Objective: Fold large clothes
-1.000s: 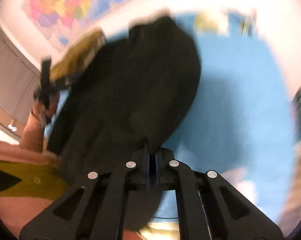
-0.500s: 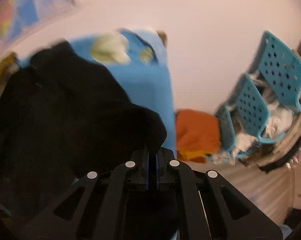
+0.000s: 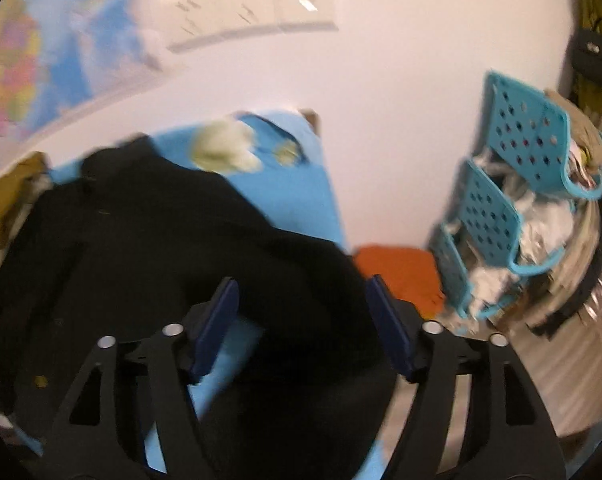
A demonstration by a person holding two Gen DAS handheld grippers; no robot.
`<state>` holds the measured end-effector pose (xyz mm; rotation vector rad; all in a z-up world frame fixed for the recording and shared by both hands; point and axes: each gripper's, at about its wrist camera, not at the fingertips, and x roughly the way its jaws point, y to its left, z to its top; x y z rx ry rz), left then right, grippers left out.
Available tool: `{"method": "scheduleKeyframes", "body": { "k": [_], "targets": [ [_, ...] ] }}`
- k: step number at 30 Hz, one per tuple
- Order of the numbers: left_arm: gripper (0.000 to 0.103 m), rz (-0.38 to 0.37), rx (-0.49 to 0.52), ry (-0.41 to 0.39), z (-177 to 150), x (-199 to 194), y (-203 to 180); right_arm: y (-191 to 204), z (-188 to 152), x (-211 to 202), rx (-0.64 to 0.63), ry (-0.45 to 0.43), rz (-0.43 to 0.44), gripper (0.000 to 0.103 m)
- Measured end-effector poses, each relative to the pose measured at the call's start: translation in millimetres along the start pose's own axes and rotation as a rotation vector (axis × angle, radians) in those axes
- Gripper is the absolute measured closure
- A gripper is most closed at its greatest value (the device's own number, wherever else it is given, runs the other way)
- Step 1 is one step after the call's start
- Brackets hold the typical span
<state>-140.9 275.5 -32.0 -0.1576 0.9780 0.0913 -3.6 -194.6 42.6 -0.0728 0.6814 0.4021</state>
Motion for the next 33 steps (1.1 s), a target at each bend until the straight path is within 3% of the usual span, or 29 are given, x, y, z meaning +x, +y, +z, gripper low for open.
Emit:
{"method": "scheduleKeyframes", "body": {
  "k": [1,2,3,7,8,9,11,12,16,17,19,20,21,23,24,25,26,27,30,32,33],
  "targets": [
    [0.068,-0.031,-0.019,0.008,-2,-3,4,12,-3,-6,-0.017,-0.013,0.034,0.028],
    [0.042,-0.064,-0.019,0.017,-4,-5,6,18,-3,-8,-0.025,-0.018,0.055,0.028],
    [0.034,-0.072,-0.006,0.016,-9,-9,7,28,-6,-9,-0.039,-0.018,0.094,0.027],
    [0.033,-0.108,0.053,0.109,-31,1,-1,55,-16,-5,-0.082,-0.007,0.153,0.026],
    [0.035,-0.103,0.072,0.125,-34,7,-6,58,-18,-3,-0.079,-0.005,0.165,0.026],
    [0.061,-0.050,0.116,0.080,-38,6,-13,61,-20,0,-0.076,0.000,0.179,0.026],
    [0.098,0.006,0.124,0.064,-36,1,-14,67,-23,3,-0.067,0.015,0.217,0.026],
    [0.098,0.034,0.100,0.047,-32,-5,-9,68,-25,3,-0.063,0.019,0.238,0.027],
    [0.098,0.261,0.061,-0.087,-20,-54,18,69,-34,-3,-0.042,0.029,0.318,0.028],
    [0.091,0.309,0.067,-0.096,-19,-60,24,68,-40,-5,-0.037,0.038,0.346,0.028],
    [0.064,0.451,0.095,-0.076,-21,-57,28,66,-51,-7,-0.027,0.056,0.366,0.028],
    [0.041,0.534,0.109,-0.053,-22,-48,28,65,-57,-8,-0.021,0.066,0.374,0.028],
    [0.025,0.620,0.136,-0.008,-26,-34,26,64,-65,-8,-0.016,0.079,0.385,0.028],
    [0.023,0.689,0.185,0.032,-33,-17,18,64,-80,-8,-0.016,0.105,0.402,0.029],
    [0.023,0.718,0.202,0.014,-35,-13,10,66,-90,-8,-0.022,0.126,0.413,0.029],
    [0.023,0.706,0.194,-0.008,-38,-20,7,67,-95,-7,-0.033,0.137,0.412,0.030],
    [0.023,0.643,0.169,-0.036,-39,-29,5,68,-103,-6,-0.052,0.145,0.387,0.032],
    [0.023,0.509,0.128,-0.101,-40,-49,2,67,-106,-6,-0.061,0.149,0.362,0.032],
    [0.020,0.269,0.133,-0.258,-49,-97,-6,54,-109,-10,-0.101,0.137,0.159,0.038],
    [0.016,0.119,0.166,-0.288,-59,-115,-14,43,-111,-12,-0.148,0.126,-0.080,0.041],
    [0.016,0.049,0.199,-0.298,-68,-121,-23,38,-112,-15,-0.127,0.128,-0.082,0.041]
  ]
}}
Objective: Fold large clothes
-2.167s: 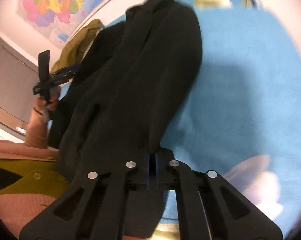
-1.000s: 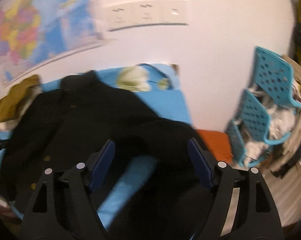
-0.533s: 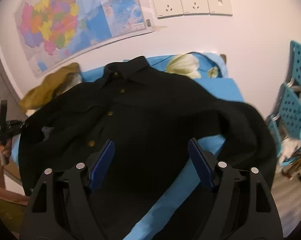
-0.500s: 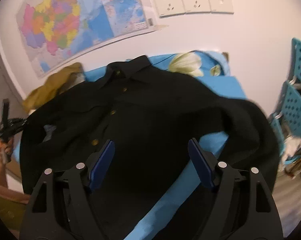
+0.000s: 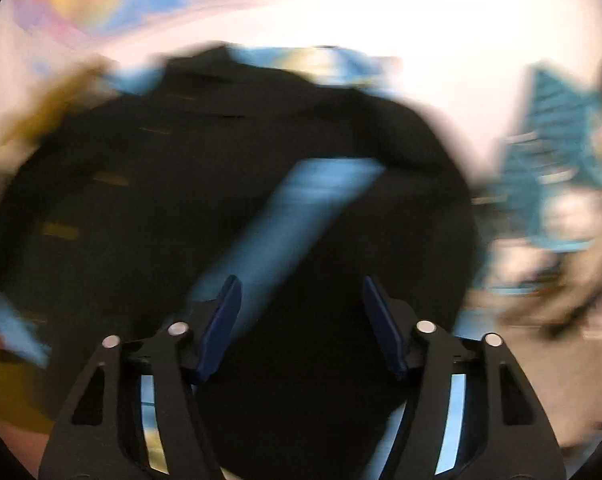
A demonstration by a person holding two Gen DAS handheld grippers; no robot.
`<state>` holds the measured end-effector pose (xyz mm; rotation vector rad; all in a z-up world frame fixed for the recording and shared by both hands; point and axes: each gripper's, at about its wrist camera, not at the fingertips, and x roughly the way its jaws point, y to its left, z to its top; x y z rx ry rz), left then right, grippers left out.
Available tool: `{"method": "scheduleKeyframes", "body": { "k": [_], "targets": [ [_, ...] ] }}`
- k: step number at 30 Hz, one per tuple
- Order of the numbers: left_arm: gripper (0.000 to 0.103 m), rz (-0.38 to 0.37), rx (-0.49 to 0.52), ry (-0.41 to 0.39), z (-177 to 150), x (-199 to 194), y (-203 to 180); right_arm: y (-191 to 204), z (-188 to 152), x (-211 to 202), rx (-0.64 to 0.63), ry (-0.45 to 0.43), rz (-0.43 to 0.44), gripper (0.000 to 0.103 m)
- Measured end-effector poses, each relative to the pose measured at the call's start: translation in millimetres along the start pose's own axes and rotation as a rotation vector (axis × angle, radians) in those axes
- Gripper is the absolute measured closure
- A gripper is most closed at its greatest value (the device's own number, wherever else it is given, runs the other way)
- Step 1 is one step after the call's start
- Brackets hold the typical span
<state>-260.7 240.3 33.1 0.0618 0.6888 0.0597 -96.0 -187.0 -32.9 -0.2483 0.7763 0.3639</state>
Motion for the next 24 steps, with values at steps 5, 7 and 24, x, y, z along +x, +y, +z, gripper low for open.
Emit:
{"method": "scheduleKeyframes", "body": {
  "k": [5,7,24],
  "targets": [
    [0.012,-0.259,-0.004,0.072,-38,7,-35,18,-34,-52,-0.042,-0.123,0.359,0.032],
    [0.012,-0.338,-0.021,0.110,-47,17,-42,30,-50,-62,-0.109,-0.123,0.403,0.029],
    [0.091,-0.354,-0.168,0.168,-54,63,-55,52,-59,-32,0.110,-0.220,0.460,0.100]
  ]
}}
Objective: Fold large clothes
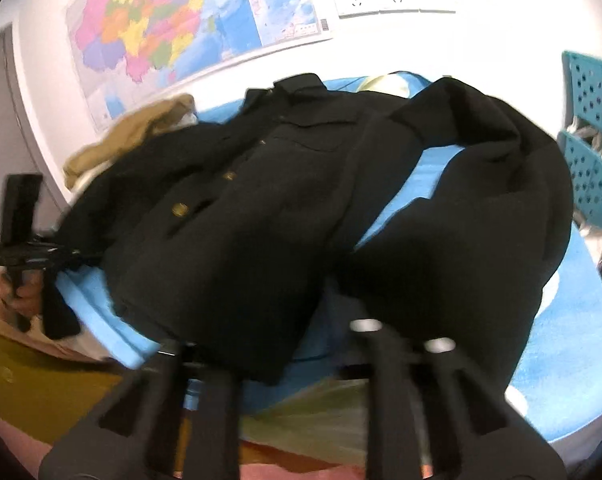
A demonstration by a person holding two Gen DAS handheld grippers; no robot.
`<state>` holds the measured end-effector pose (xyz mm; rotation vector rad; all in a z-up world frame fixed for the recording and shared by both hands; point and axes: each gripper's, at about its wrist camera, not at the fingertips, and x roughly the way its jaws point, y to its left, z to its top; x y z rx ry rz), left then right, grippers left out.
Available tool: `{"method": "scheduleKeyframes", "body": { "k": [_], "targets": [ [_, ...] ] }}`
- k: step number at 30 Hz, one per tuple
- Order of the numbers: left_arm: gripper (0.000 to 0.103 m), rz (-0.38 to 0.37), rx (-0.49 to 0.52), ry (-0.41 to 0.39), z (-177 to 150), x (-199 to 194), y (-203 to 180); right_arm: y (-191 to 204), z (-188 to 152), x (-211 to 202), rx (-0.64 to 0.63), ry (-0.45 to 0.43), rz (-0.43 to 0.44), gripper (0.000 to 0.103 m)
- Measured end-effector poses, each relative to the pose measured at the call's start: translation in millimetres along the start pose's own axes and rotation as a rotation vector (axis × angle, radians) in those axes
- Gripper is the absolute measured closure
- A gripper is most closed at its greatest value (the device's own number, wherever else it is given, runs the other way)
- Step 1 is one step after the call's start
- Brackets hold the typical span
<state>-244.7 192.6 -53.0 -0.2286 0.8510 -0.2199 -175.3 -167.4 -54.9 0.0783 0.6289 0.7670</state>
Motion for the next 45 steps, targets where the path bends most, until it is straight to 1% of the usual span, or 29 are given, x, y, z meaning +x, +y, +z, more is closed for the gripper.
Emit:
{"method": "scheduleKeyframes", "body": {
  "k": [3,7,8,10,11,12,14,15,16,17,18,20,22,23,24,25,27,29,30,31,33,34,35,36,37,38,42,43,45],
  "targets": [
    [0.097,-0.055,-0.072,-0.014,7,-26,9,-11,15,-41,0.046,-0.041,0.021,0.100],
    [0.098,-0.108,-0.081,-0.024,7,-61,9,-13,26,-90,0.005,-0.097,0.006,0.100],
    [0.099,-0.091,-0.070,-0.019,5,-68,9,-15,26,-91,-0.002,-0.085,-0.016,0.100],
    [0.098,-0.069,-0.030,0.026,-4,-70,10,-20,20,-76,-0.038,0.024,-0.086,0.100],
    [0.096,-0.066,-0.022,0.056,-8,-65,11,-20,17,-67,-0.046,0.071,-0.091,0.100],
    [0.088,-0.020,-0.010,0.123,-15,-53,13,-20,11,-56,-0.065,0.132,-0.087,0.099],
    [0.081,0.025,0.027,0.167,-21,-43,13,-13,2,-45,-0.166,0.209,-0.151,0.091],
    [0.071,0.012,0.045,0.155,-22,-45,13,-9,1,-43,-0.208,0.232,-0.170,0.090],
    [0.061,-0.007,0.045,0.137,-20,-49,14,-8,1,-45,-0.230,0.243,-0.173,0.080],
    [0.048,-0.007,0.045,0.111,-18,-54,15,-9,2,-52,-0.242,0.249,-0.155,0.057],
    [0.043,-0.007,0.052,0.056,-11,-65,17,-9,4,-60,-0.260,0.249,-0.130,0.049],
    [0.038,-0.010,0.059,-0.004,-1,-77,19,-13,11,-80,-0.306,0.212,-0.136,0.039],
    [0.038,0.022,0.081,-0.017,9,-78,17,-28,21,-103,-0.274,0.141,-0.082,0.030],
    [0.038,0.032,0.099,-0.026,12,-78,15,-36,25,-108,-0.242,0.104,-0.083,0.028],
    [0.038,0.018,0.111,-0.043,16,-80,13,-52,32,-111,-0.166,0.066,-0.085,0.026],
    [0.037,0.002,0.115,-0.056,19,-80,11,-71,40,-103,-0.062,0.051,-0.087,0.024],
    [0.037,-0.007,0.114,-0.082,27,-79,10,-97,46,-78,0.064,0.068,-0.135,0.025],
    [0.037,-0.015,0.109,-0.099,32,-77,8,-121,52,-47,0.161,0.088,-0.169,0.024],
    [0.037,-0.013,0.098,-0.114,35,-78,9,-131,54,-34,0.203,0.088,-0.151,0.024],
    [0.037,-0.016,0.089,-0.130,36,-80,8,-142,56,-23,0.240,0.089,-0.125,0.024],
    [0.037,-0.053,0.079,-0.173,39,-90,9,-156,58,-6,0.276,0.110,-0.130,0.026],
    [0.036,-0.059,0.084,-0.185,38,-94,9,-156,60,1,0.267,0.119,-0.135,0.036],
    [0.034,-0.046,0.096,-0.205,36,-102,9,-154,64,9,0.242,0.127,-0.134,0.053],
    [0.032,-0.037,0.101,-0.213,33,-108,9,-154,67,11,0.227,0.131,-0.131,0.062],
    [0.031,-0.037,0.102,-0.217,31,-110,10,-152,70,11,0.216,0.133,-0.131,0.078],
    [0.029,-0.050,0.100,-0.233,27,-118,12,-154,72,10,0.205,0.132,-0.127,0.098],
    [0.023,-0.054,0.074,-0.313,23,-138,20,-153,92,-19,0.178,0.049,-0.116,0.098],
    [0.022,-0.046,0.065,-0.319,25,-139,21,-155,103,-31,0.176,0.013,-0.134,0.098],
    [0.022,0.006,0.077,-0.287,38,-128,16,-164,120,-54,0.204,-0.065,-0.162,0.099]
  ]
}}
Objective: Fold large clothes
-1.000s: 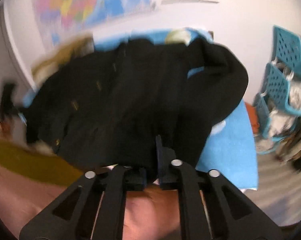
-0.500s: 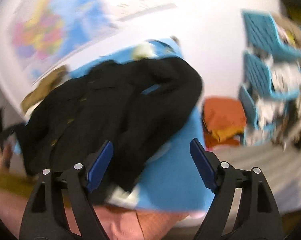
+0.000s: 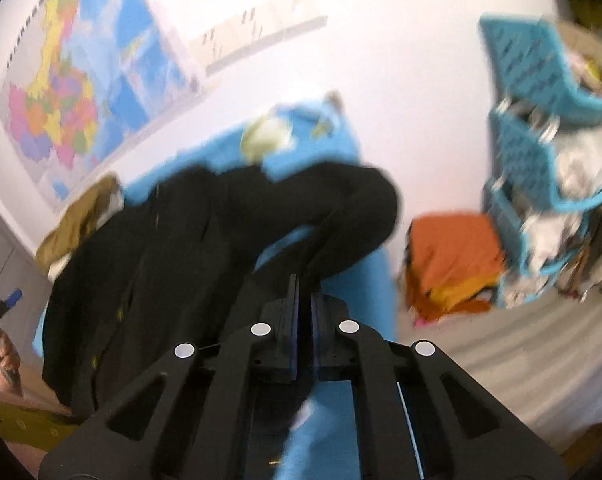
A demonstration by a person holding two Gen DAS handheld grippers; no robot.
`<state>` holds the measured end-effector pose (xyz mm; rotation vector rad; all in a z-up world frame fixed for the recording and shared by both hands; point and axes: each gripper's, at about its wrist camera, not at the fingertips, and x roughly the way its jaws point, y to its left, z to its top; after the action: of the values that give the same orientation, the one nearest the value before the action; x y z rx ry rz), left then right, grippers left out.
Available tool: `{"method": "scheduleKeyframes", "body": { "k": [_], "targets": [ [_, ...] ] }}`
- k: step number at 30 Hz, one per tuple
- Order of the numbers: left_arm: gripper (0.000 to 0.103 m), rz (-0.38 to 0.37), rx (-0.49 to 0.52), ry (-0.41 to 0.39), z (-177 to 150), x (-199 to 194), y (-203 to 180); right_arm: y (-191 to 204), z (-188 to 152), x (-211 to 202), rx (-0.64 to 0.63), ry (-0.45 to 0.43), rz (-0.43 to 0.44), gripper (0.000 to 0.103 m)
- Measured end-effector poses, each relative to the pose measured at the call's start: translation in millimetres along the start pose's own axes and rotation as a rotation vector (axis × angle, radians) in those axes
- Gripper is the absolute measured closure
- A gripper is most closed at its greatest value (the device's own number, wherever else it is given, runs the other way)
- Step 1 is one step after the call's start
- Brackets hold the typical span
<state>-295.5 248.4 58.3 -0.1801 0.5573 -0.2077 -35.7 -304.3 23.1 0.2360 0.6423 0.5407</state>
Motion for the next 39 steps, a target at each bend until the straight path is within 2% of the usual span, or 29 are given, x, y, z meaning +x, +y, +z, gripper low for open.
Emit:
{"method": "scheduleKeyframes", "body": {
  "k": [2,4,6,9,11,13,15,18,21,24,25,27,28,29,31,33,34,36,37,39],
  "targets": [
    [0.022,0.037,0.056,0.051,10,25,-10,-15,25,-30,0.047,-0.109,-0.026,0.099],
    [0.022,0.011,0.110,0.100,24,61,-24,-26,41,-48,0.092,-0.155,0.014,0.099],
    [0.022,-0.031,0.174,0.174,39,109,-44,-26,48,-55,0.076,-0.174,-0.015,0.099],
    [0.022,-0.070,0.251,0.245,60,171,-72,-27,56,-66,0.097,-0.194,0.008,0.099],
    [0.023,-0.119,0.257,0.282,74,208,-86,-23,61,-72,0.109,-0.208,0.051,0.099],
    [0.024,-0.125,0.279,0.300,90,251,-101,-9,65,-76,0.102,-0.204,0.129,0.099],
    [0.031,-0.136,0.277,0.326,99,283,-110,26,63,-75,0.010,-0.166,0.195,0.099],
    [0.032,-0.208,0.217,0.375,104,314,-118,91,52,-63,-0.165,-0.072,0.304,0.098],
    [0.032,-0.272,0.186,0.378,101,314,-117,157,35,-39,-0.316,0.044,0.427,0.098],
    [0.032,-0.280,0.162,0.360,99,300,-103,210,12,0,-0.422,0.197,0.536,0.094],
    [0.032,-0.271,0.151,0.353,98,295,-98,224,2,15,-0.445,0.248,0.562,0.090],
    [0.031,-0.245,0.127,0.348,95,283,-82,249,-19,52,-0.482,0.384,0.622,0.065],
    [0.031,-0.230,0.114,0.349,94,278,-74,256,-29,66,-0.508,0.420,0.595,0.028],
    [0.031,-0.213,0.098,0.355,90,272,-65,258,-33,73,-0.528,0.429,0.575,0.020],
    [0.030,-0.192,0.091,0.367,84,262,-55,254,-33,83,-0.557,0.456,0.562,0.023],
    [0.028,-0.194,0.093,0.379,76,251,-50,234,-13,83,-0.511,0.412,0.551,0.026],
    [0.027,-0.202,0.094,0.383,72,248,-50,216,4,83,-0.493,0.352,0.523,0.026],
    [0.020,-0.243,0.102,0.402,61,242,-56,183,28,91,-0.439,0.245,0.408,0.025],
    [0.020,-0.263,0.110,0.415,56,241,-61,163,41,103,-0.366,0.230,0.354,0.024],
    [0.020,-0.312,0.112,0.436,49,242,-68,116,63,144,-0.199,0.257,0.242,0.025]
  ]
}}
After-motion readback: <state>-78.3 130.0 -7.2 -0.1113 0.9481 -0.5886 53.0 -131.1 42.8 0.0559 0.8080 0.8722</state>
